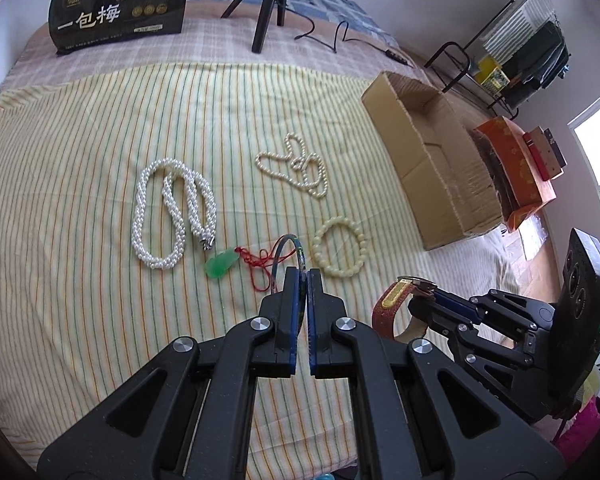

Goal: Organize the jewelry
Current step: 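Carry the bangle with the left tool while the right tool carries the watch into the box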

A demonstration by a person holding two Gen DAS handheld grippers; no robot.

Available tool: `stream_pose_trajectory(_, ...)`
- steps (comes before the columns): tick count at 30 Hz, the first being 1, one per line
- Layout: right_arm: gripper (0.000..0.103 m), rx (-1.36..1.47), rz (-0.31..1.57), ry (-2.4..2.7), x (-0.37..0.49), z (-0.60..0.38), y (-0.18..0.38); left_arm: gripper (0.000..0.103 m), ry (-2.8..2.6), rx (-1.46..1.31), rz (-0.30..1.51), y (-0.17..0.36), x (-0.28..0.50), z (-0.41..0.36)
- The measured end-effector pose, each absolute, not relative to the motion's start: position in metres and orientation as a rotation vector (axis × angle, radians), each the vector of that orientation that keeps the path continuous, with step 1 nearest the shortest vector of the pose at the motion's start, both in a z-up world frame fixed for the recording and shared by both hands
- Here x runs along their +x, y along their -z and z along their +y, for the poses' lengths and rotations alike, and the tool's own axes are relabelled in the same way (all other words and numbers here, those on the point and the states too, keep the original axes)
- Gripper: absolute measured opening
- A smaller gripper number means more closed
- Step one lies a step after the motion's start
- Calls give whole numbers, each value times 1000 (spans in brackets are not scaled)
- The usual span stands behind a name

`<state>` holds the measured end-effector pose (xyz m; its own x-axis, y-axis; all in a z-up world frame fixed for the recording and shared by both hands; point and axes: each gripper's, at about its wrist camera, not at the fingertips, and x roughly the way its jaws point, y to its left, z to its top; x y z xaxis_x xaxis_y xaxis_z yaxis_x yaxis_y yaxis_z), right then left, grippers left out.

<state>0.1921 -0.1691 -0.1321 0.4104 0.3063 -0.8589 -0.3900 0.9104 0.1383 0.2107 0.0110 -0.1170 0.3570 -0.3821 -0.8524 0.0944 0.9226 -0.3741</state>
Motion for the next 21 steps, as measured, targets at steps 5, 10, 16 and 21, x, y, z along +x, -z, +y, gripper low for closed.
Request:
stream_pose_trajectory(5, 9, -68, 1032, -419, 197, -180, 123, 1, 330, -291, 1131, 102, 213, 6)
stream_pose_trajectory(10, 9, -45, 995, -378, 207, -197, 110, 1, 365, -280, 1087, 84, 216, -9)
stream_pose_trajectory(16, 9, 8, 969, -304, 222, -230, 99, 1, 408, -273, 1053, 70, 224, -32)
stream_pose_trajectory(21, 9, 37, 962, -233, 233, -261, 97, 1, 449, -263, 1032, 60, 235, -59)
